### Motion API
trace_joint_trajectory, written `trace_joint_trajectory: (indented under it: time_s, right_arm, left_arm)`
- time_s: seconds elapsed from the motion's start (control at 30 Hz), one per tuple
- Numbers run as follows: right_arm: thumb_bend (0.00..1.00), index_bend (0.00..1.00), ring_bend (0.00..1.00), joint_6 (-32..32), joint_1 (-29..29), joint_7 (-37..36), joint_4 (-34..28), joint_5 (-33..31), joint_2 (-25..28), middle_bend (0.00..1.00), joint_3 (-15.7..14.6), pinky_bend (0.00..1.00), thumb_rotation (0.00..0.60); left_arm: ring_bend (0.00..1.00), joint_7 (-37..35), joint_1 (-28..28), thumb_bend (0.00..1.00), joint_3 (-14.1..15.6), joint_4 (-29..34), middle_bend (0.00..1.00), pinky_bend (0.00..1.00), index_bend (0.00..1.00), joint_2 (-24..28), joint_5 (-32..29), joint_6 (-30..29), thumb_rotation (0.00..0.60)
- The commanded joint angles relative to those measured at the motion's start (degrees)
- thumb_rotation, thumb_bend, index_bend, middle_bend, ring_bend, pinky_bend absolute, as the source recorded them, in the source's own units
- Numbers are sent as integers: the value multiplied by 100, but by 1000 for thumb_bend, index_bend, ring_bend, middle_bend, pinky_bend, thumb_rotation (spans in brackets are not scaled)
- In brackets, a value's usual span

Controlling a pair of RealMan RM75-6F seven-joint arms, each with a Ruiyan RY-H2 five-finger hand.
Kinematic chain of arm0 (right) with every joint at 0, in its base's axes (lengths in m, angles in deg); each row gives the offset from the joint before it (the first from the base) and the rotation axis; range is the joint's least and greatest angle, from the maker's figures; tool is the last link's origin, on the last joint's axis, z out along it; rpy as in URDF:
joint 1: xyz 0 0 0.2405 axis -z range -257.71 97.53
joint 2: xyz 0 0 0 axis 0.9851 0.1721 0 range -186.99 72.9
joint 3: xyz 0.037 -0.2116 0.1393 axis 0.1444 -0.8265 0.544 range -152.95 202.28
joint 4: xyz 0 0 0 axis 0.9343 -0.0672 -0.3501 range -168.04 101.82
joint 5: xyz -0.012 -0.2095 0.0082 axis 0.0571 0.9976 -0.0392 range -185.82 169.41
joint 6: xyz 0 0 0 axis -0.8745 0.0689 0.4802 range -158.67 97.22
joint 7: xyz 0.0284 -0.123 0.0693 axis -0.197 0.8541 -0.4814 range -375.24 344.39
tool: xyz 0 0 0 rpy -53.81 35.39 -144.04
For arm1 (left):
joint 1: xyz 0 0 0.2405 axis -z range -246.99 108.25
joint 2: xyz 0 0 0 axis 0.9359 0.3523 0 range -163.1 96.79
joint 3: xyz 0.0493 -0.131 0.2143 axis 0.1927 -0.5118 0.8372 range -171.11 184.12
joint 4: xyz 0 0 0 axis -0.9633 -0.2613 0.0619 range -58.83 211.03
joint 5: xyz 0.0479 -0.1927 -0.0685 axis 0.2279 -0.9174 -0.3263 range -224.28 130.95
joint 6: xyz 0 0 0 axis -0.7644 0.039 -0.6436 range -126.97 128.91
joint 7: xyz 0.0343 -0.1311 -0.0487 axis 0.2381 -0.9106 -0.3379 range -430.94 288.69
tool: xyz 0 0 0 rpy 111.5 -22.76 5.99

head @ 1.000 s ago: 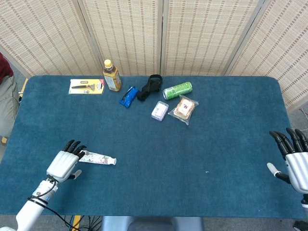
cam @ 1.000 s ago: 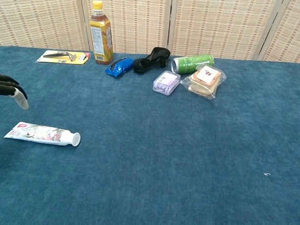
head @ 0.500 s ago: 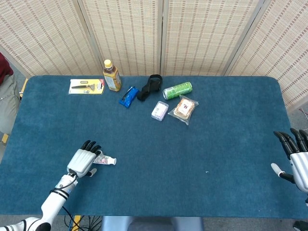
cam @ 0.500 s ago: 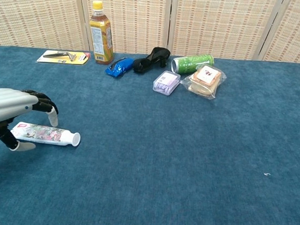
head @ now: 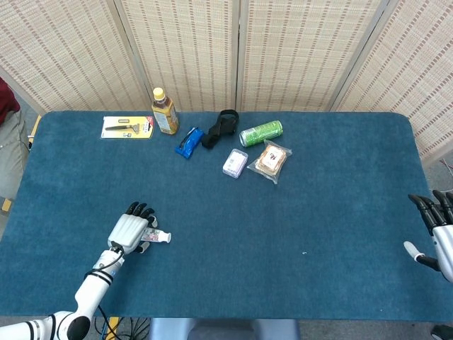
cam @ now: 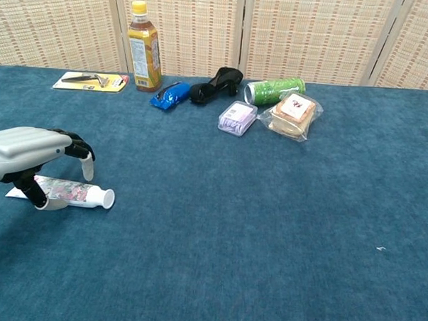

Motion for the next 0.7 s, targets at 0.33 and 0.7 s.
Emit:
trace_joint_trajectory:
  time_s: [0.33, 0.7]
  right_arm:
    - [133, 139, 0, 34, -7, -23, 18, -11, 9, 194, -14, 65, 600]
    - [133, 139, 0, 23, 6, 0, -17, -26, 22, 194, -22, 65, 600]
  left_arm:
    - [70, -147, 43, 234, 90, -227, 181, 20, 389, -105, -245, -72, 600]
    - [91, -394, 113, 300, 137, -416, 254, 22, 449, -123, -197, -47, 600]
